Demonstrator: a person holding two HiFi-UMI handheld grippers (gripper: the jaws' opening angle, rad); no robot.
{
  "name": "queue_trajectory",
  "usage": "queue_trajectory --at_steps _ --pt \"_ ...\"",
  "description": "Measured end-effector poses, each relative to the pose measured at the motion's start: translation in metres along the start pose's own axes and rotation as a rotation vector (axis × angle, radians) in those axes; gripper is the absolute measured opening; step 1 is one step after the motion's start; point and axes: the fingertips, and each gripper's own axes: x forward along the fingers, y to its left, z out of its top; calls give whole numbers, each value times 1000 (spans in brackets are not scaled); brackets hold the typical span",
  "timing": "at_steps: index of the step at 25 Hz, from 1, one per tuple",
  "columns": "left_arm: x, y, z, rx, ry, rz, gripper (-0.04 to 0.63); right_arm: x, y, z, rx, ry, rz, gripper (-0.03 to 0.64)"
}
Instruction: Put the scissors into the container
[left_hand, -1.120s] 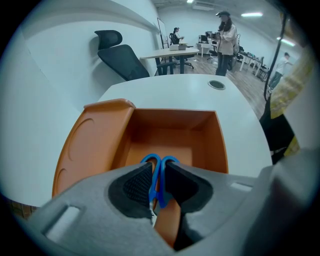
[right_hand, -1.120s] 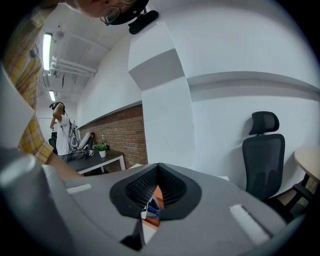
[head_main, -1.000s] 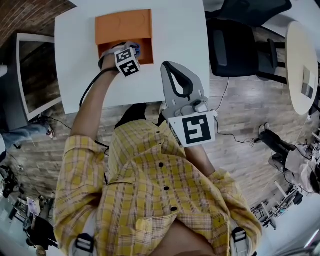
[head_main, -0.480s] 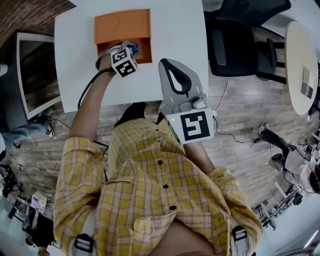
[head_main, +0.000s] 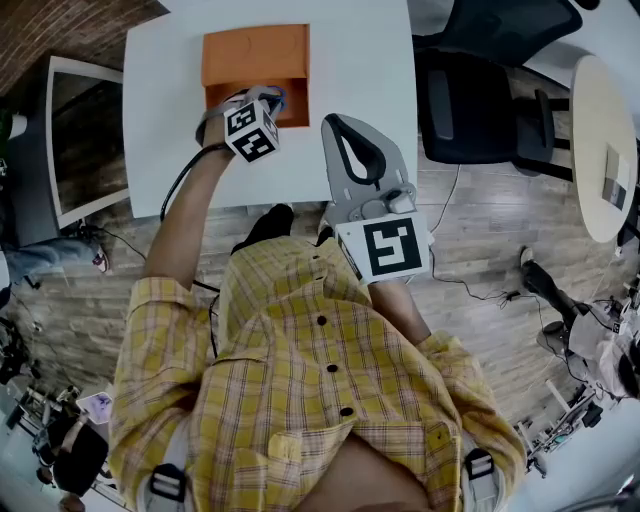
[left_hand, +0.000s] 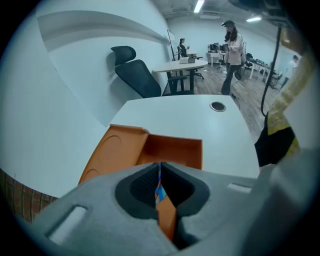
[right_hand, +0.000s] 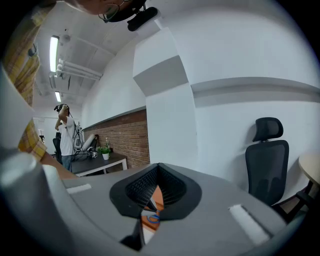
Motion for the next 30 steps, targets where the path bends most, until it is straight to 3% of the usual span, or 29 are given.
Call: queue_trajectory --at_steps 15,30 --pt "-52 -1 12 -27 -33 80 6 -11 12 18 -32 -45 40 6" --pt "-125 14 63 -214 -203 153 5 -11 8 27 -47 -62 38 6"
